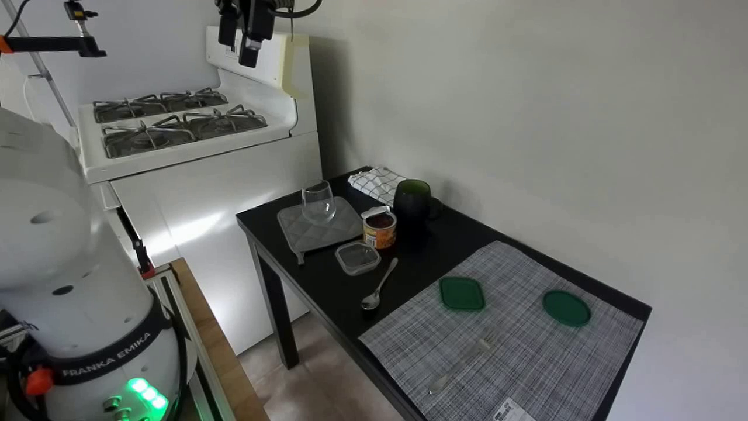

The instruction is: Pour the contents from the bowl into the can

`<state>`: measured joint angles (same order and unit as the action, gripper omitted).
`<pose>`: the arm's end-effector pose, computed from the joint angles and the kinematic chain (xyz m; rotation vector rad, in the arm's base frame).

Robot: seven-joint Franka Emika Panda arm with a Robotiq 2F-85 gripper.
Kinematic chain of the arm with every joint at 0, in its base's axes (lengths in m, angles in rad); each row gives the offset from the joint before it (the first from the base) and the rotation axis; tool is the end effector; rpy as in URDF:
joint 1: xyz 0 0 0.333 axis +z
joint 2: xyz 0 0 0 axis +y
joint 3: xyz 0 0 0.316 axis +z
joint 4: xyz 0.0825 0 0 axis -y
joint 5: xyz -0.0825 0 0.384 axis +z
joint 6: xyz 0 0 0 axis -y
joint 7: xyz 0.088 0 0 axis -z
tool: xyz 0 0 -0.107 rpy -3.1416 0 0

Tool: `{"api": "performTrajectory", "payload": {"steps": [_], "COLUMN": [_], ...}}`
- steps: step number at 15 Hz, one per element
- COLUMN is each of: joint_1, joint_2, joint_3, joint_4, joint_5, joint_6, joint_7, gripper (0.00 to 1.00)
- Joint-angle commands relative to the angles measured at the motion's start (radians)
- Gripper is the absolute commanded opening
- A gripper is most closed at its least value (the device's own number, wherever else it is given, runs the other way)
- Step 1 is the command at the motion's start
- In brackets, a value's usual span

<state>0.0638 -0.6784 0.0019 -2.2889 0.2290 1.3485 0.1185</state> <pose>0.3078 0.0486 0.5750 -2.9102 0.0469 0.4125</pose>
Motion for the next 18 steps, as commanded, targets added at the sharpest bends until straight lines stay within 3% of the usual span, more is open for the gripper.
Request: {"api": "performTrajectory", "payload": {"steps": [1,6,11,12,18], "joint_1": [-0.059,-0.113,-0.129,-0.130,-0.130], "joint_2": [0.026,0.083,0.212,0.162,0.179], "joint_3": [-0.012,-0.080,-0.072,-0.074,-0.073], "joint_4": [-0.009,-0.059,-0.149,-0.117,-0.112], "joint_5": [0.027,0.031,0.033,0.011,0.010], "joint_6": [0.042,0.165,0.241,0.205,0.213], "joint_7": [-0.001,-0.071,-0.055,-0.065,-0.066], "gripper": [1.00,1.00,1.00,1.00,1.00]}}
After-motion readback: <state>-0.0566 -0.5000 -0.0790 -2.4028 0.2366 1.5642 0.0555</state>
